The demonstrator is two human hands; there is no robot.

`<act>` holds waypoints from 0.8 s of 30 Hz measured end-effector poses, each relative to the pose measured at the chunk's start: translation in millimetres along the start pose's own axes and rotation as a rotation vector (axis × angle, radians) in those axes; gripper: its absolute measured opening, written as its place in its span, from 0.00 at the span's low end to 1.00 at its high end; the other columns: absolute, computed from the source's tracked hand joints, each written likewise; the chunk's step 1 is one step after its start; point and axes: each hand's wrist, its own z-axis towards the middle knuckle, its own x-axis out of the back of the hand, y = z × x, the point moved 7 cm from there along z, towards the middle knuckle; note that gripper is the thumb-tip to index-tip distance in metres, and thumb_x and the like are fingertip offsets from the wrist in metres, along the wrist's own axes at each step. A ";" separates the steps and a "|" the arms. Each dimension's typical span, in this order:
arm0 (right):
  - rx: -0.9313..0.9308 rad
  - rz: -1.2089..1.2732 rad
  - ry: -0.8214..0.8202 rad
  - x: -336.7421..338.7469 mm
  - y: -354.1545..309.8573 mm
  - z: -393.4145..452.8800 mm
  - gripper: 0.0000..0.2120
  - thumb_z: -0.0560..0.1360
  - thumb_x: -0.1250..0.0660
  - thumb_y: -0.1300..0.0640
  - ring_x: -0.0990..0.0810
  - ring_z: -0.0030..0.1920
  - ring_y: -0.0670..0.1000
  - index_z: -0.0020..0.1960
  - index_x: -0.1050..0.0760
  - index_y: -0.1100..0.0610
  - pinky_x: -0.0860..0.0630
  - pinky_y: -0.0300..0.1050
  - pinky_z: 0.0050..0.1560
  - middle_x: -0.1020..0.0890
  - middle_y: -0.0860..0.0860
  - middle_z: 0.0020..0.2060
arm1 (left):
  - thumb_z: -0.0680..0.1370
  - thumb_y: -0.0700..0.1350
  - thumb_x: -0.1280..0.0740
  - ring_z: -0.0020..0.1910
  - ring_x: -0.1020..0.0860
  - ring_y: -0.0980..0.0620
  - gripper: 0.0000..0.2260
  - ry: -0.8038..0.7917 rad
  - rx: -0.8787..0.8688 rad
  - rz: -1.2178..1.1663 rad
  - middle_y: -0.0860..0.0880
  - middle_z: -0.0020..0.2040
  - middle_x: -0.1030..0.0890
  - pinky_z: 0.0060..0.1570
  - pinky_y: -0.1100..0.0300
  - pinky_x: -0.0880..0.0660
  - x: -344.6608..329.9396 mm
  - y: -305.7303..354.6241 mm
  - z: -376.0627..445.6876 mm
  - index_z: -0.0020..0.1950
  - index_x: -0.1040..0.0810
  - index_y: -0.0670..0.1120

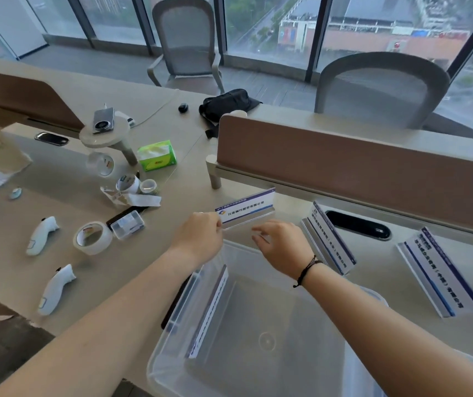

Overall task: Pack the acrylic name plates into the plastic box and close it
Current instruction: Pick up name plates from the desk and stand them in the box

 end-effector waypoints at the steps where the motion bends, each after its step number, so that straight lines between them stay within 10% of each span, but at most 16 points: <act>1: -0.019 -0.004 -0.001 1.3 5.6 5.2 0.11 0.76 0.35 0.53 0.18 0.50 0.53 0.56 0.18 0.53 0.22 0.48 0.51 0.14 0.50 0.49 | 0.76 0.43 0.38 0.46 0.22 0.43 0.07 -0.001 0.006 -0.004 0.46 0.45 0.19 0.46 0.50 0.22 1.2 -1.6 9.8 0.45 0.20 0.48; 14: -0.257 -0.145 -0.240 -41.3 66.8 109.2 0.19 0.78 0.39 0.54 0.27 0.66 0.53 0.70 0.29 0.50 0.29 0.49 0.64 0.25 0.49 0.67 | 0.78 0.42 0.35 0.57 0.24 0.39 0.13 -0.146 0.020 0.037 0.42 0.58 0.22 0.55 0.51 0.26 -50.4 -43.2 136.6 0.61 0.23 0.44; 24: -0.293 -0.269 -0.234 -82.3 116.5 163.3 0.17 0.74 0.39 0.63 0.24 0.59 0.57 0.60 0.25 0.50 0.24 0.51 0.59 0.23 0.50 0.61 | 0.80 0.43 0.37 0.47 0.22 0.40 0.06 -0.229 -0.052 0.194 0.42 0.49 0.20 0.40 0.55 0.31 -93.6 -60.7 171.5 0.49 0.21 0.45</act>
